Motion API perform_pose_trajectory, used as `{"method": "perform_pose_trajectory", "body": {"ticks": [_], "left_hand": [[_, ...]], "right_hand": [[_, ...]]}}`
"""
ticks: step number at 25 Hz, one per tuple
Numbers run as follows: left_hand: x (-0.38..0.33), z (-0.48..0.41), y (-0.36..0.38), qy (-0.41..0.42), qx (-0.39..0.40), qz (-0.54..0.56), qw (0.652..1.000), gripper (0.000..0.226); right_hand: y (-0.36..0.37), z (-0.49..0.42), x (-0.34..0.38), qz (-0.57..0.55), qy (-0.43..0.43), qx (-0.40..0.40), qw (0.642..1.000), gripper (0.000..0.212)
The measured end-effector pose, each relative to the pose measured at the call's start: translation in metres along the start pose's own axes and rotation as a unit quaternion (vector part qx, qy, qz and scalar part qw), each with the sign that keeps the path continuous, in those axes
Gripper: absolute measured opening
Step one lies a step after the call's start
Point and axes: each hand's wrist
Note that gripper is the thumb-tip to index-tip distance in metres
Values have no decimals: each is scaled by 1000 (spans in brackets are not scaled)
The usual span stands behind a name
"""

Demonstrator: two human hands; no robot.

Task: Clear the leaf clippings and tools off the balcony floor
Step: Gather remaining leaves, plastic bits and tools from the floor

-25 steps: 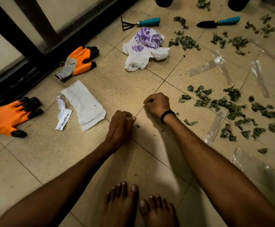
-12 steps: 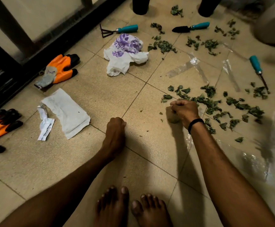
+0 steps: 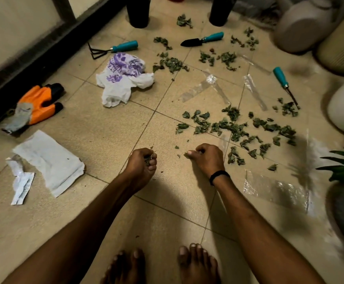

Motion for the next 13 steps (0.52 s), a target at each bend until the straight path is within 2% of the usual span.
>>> {"method": "perform_pose_trajectory", "body": {"ticks": [2, 3, 4, 6, 10, 13], "left_hand": [[3, -3, -6, 15, -2, -53, 998, 13], [3, -4, -8, 20, -4, -69, 997, 13], [3, -5, -9, 27, -6, -74, 997, 13], [2, -7, -11, 37, -5, -60, 998, 14], [-2, -2, -8, 25, -9, -52, 998, 31], [-3, 4, -2, 1, 16, 1, 1000, 18]], "right_hand": [[12, 3, 4, 48, -61, 19, 997, 29], [16, 3, 6, 83, -87, 27, 992, 22], [19, 2, 8, 114, -106, 32, 987, 14], [23, -1, 10, 151, -124, 24, 980, 17], [16, -6, 15, 99, -85, 5, 991, 16], [12, -7, 11, 36, -45, 5, 998, 23]]}}
Point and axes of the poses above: each hand's wrist, its own z-axis away from the middle knuckle, its own y-axis out of the palm, x = y × z, and after that the axes turned 10 degrees about -y, right-handed
